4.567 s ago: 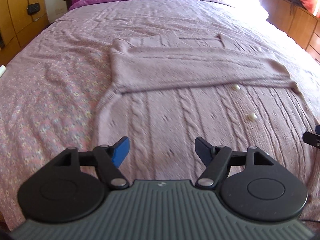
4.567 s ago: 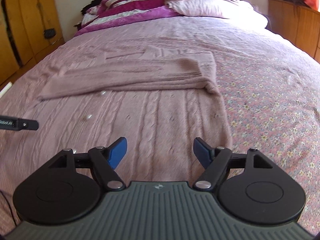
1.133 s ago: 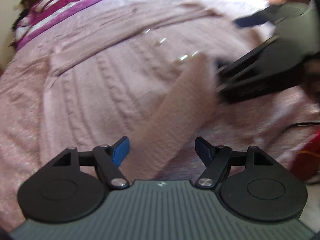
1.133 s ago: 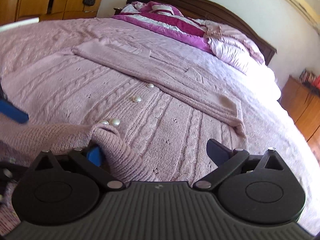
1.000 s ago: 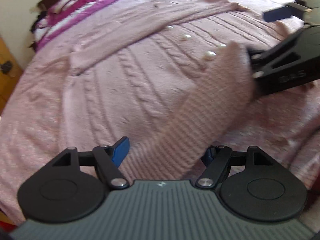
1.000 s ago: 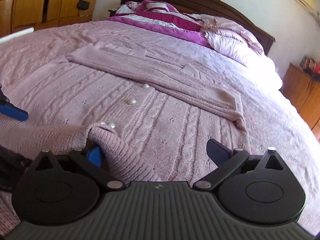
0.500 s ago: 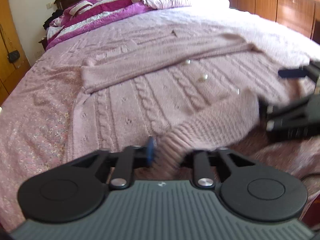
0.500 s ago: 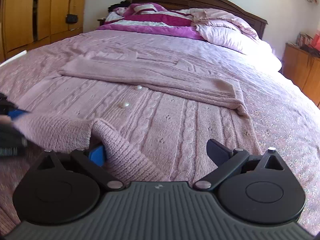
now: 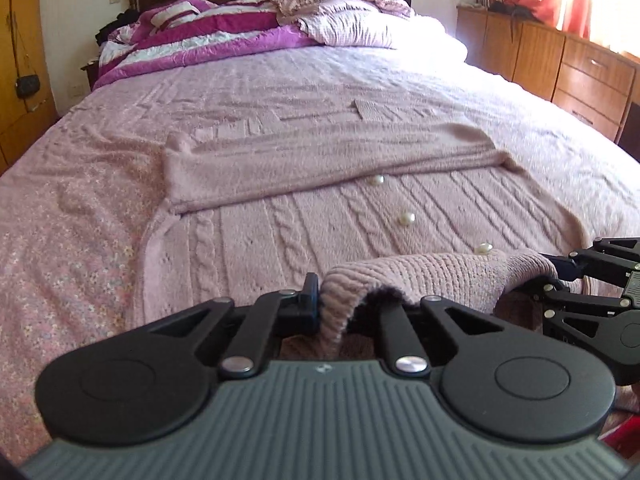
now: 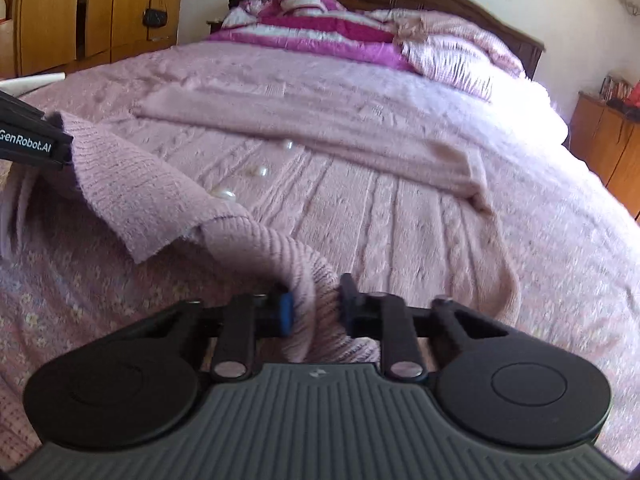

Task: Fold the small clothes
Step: 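Grasp the ribbed hem with the right gripper while the left gripper grasps it too, then lift the hem with both grippers and fold it toward the collar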

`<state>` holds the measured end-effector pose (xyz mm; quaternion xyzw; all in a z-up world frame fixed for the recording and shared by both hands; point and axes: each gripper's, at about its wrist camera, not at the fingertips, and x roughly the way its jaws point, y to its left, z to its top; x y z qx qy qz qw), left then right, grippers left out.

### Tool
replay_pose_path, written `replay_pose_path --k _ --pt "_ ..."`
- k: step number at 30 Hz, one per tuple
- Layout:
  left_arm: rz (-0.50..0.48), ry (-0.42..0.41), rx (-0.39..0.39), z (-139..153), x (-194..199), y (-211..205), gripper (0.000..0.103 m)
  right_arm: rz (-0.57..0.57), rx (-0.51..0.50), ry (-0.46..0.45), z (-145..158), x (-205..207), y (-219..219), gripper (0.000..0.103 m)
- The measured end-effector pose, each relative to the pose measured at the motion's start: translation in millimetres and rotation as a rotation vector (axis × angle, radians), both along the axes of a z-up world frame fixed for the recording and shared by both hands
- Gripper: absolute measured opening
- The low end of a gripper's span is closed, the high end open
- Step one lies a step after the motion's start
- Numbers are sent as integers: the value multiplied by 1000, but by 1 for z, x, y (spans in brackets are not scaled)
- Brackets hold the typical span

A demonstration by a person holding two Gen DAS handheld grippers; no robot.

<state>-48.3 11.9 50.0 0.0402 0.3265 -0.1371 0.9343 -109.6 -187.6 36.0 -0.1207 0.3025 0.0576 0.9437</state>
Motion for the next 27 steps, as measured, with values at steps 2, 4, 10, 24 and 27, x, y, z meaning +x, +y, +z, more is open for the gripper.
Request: replay_pose_path --k 2,4,10,24,27 --pt "4 -17 -7 6 1 -1 10 -16 27 -32 7 3 -2 19" --pt "7 -33 -11 12 4 -2 9 -34 66 -58 15 8 -5 18" --pt "11 -91 -11 32 15 -7 9 -52 158 -119 34 24 -14 18" --pt "63 -138 -55 57 79 -10 8 -86 204 -209 76 93 -14 18" --pt "70 -156 -63 64 90 -8 8 -84 191 -240 86 107 -9 18"
